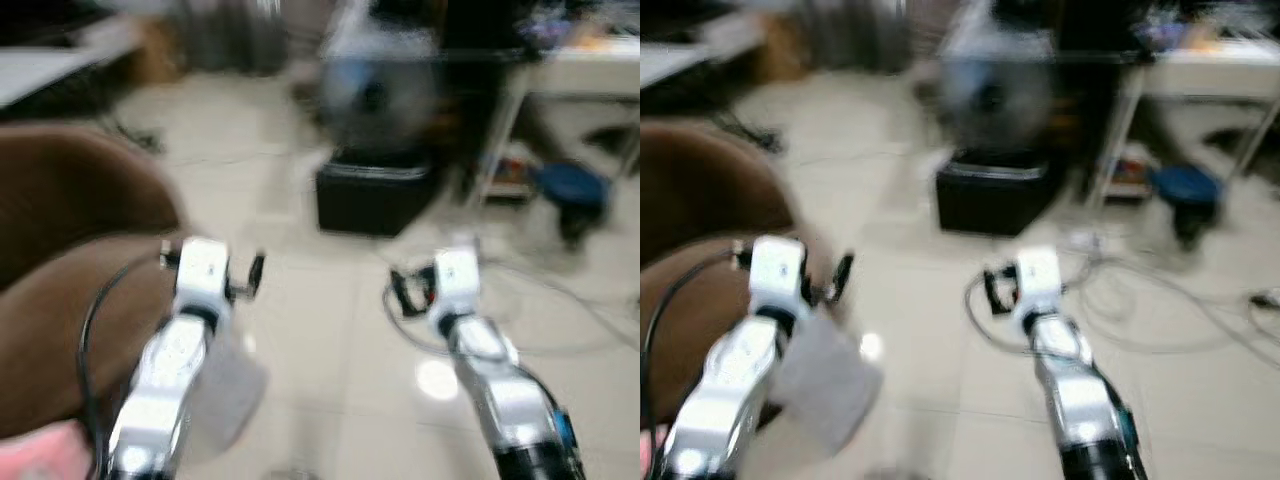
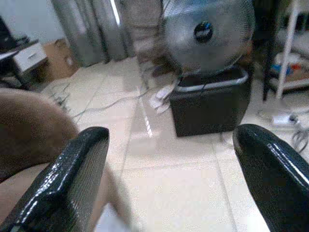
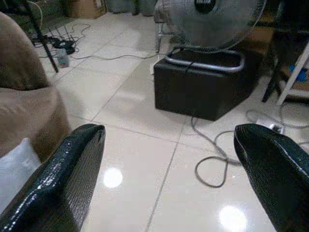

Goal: Move the pillow to the sofa from floor

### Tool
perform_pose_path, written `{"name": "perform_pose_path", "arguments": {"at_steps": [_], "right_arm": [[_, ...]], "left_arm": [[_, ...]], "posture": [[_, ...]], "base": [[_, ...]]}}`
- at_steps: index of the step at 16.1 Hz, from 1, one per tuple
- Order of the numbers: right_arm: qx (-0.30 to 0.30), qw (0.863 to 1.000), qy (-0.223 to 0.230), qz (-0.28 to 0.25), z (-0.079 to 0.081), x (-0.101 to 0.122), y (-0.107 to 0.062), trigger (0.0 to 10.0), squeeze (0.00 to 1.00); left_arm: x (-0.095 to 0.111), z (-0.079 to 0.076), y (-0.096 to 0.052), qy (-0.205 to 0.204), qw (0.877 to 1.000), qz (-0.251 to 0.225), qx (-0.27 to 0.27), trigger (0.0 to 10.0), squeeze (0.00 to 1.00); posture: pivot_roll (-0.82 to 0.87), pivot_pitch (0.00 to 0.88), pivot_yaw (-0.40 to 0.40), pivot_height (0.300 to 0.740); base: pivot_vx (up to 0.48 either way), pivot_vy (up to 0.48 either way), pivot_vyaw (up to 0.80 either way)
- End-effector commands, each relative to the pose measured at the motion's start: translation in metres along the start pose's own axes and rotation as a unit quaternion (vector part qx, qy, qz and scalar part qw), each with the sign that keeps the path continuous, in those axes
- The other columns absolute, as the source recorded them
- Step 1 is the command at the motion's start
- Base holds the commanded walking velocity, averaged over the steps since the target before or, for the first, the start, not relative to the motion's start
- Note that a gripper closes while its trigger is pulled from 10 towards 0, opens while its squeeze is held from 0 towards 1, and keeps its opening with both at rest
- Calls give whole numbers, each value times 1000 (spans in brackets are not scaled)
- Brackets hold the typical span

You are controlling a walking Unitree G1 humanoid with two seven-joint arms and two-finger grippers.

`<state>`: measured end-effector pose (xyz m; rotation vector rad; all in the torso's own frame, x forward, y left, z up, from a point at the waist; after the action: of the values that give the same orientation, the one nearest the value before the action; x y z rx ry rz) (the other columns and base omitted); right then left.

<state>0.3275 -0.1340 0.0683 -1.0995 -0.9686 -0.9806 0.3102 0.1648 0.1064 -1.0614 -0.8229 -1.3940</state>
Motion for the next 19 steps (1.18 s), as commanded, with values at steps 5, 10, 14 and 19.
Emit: {"name": "perform_pose_path", "arguments": {"at_steps": [5,10,14,19], "right_arm": [[10,1000,7,4,5,1,5,10000,0],[14,1000,1,6,8,0,8,10000,0],[14,1000,-4,8,7,-1,9,10000,0],[19,1000,-14,4,10,1,12,10000,0]], "left_arm": [[9,8,3,13,1000,-11,7,10000,0],[11,9,4,16,1000,-13,7,10000,0],[11,11,4,17,1000,-12,9,10000,0],[11,14,5,19,1000,-13,12,10000,0]], "posture": [[138,0,30,740],[142,0,29,740],[146,0,26,740],[149,0,25,740]], "base": [[0,480,0],[0,480,0],[0,480,0],[0,480,0]]}}
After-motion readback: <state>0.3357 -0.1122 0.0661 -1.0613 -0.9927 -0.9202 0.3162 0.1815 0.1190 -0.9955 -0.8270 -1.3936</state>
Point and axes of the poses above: a point about 5 cm out from each wrist's last joint towards the gripper, its own y axis pointing out of the wrist towards the gripper, its own x axis along the axis of the wrist's last joint, z = x × y, the point moved 4 cm from there along y, pointing out of the wrist towards the gripper, and after that the axes turned 11 degrees about y, right-handed, at the moved point
